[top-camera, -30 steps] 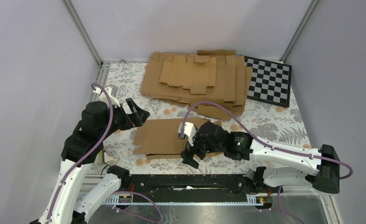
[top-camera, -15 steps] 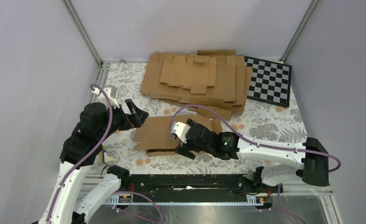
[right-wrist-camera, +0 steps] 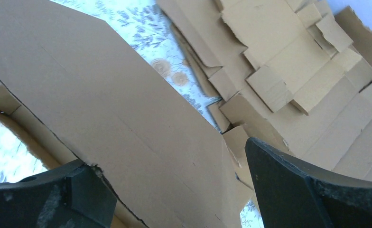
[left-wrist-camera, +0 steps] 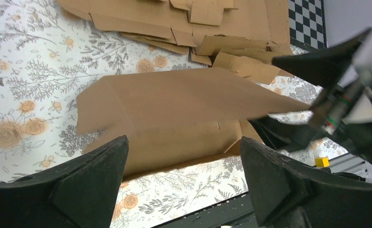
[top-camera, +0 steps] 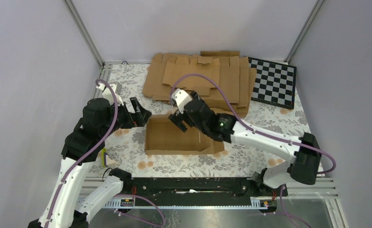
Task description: Fold the paper box
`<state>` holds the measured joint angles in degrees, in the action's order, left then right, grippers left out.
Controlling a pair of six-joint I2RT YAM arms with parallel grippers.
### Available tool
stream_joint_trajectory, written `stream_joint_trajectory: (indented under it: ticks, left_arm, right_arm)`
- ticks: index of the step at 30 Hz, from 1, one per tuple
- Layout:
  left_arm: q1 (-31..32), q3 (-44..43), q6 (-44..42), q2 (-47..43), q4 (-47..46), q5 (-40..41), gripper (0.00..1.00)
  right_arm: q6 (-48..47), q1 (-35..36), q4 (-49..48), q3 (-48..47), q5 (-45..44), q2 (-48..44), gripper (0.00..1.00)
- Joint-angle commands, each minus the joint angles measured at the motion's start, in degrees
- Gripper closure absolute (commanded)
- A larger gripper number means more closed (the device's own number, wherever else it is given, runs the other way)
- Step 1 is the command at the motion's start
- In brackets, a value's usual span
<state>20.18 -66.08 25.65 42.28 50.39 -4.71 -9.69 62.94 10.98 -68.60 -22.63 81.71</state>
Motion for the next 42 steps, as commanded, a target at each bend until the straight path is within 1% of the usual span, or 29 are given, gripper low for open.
stream_joint_trajectory:
  ticks: [1, 5, 8, 9, 12, 15, 19, 22, 24, 29, 31, 33, 34, 37, 40, 42]
  left_arm:
    - [-0.1, -6.4, -2.2, 0.7, 0.1, 1.6, 0.05]
    - [-0.1, -6.4, -3.2, 0.2, 0.7, 3.8, 0.05]
    - [-0.1, -4.0, -3.2, -0.1, 0.3, 4.2, 0.05]
    - [-0.1, -2.1, -3.2, -0.2, -0.1, 4.3, 0.05]
    - [-0.2, 3.1, -3.1, -0.2, -2.9, 4.5, 0.05]
    - [-0.1, 7.1, -2.6, 0.5, -6.2, 7.5, 0.06]
    - [-0.1, 8.9, -3.3, 4.2, -9.1, 10.6, 0.07]
    - [-0.1, 9.9, -3.9, 7.8, -11.2, 12.5, 0.11]
    - [-0.1, 11.2, -3.9, 9.8, -14.0, 13.8, 0.13]
    - [-0.5, 16.4, -4.0, 13.7, -25.6, 16.5, 0.17]
    - [-2.9, 17.4, -3.9, 16.4, -27.8, 15.1, 0.17]
    - [-7.8, 16.7, -3.5, 19.8, -26.7, 9.7, 0.17]
    - [-9.1, 16.6, -3.7, 21.8, -26.4, 8.3, 0.17]
    - [-10.5, 16.8, -4.5, 25.1, -26.1, 5.5, 0.17]
    - [-10.7, 17.9, -4.3, 26.6, -27.4, 5.0, 0.17]
    - [-10.8, 18.2, -4.2, 27.9, -27.4, 2.8, 0.18]
  right_arm:
    - [4.4, -5.3, 0.1, -6.7, -1.2, 5.5, 0.0]
    - [5.4, -8.1, 0.9, -12.1, -1.0, 10.6, 0.0]
    - [5.4, -9.6, 2.1, -15.8, -0.4, 13.7, 0.0]
    - [5.1, -9.8, 2.1, -16.4, 0.3, 14.1, 0.0]
    - [4.7, -10.6, 2.3, -17.9, 2.0, 15.0, 0.0]
    - [4.3, -11.3, 3.0, -18.6, 2.0, 15.3, 0.0]
    - [3.8, -12.0, 3.8, -18.7, 3.2, 14.8, 0.0]
    - [3.4, -12.1, 3.8, -18.5, 3.6, 14.0, 0.0]
    - [3.0, -12.2, 3.8, -18.4, 3.6, 13.6, 0.0]
    - [2.4, -12.3, 3.8, -18.1, 3.6, 12.7, 0.0]
    - [2.5, -12.3, 4.0, -17.9, 3.8, 12.3, 0.0]
    - [2.4, -12.4, 5.1, -18.4, 3.8, 12.3, 0.0]
    - [2.5, -12.4, 5.7, -18.8, 3.8, 12.4, 0.0]
    - [2.7, -12.4, 6.1, -18.9, 3.9, 12.3, 0.0]
    - [3.0, -12.5, 6.1, -18.8, 4.2, 12.0, 0.0]
    - [3.1, -12.5, 6.1, -18.5, 4.6, 11.9, 0.0]
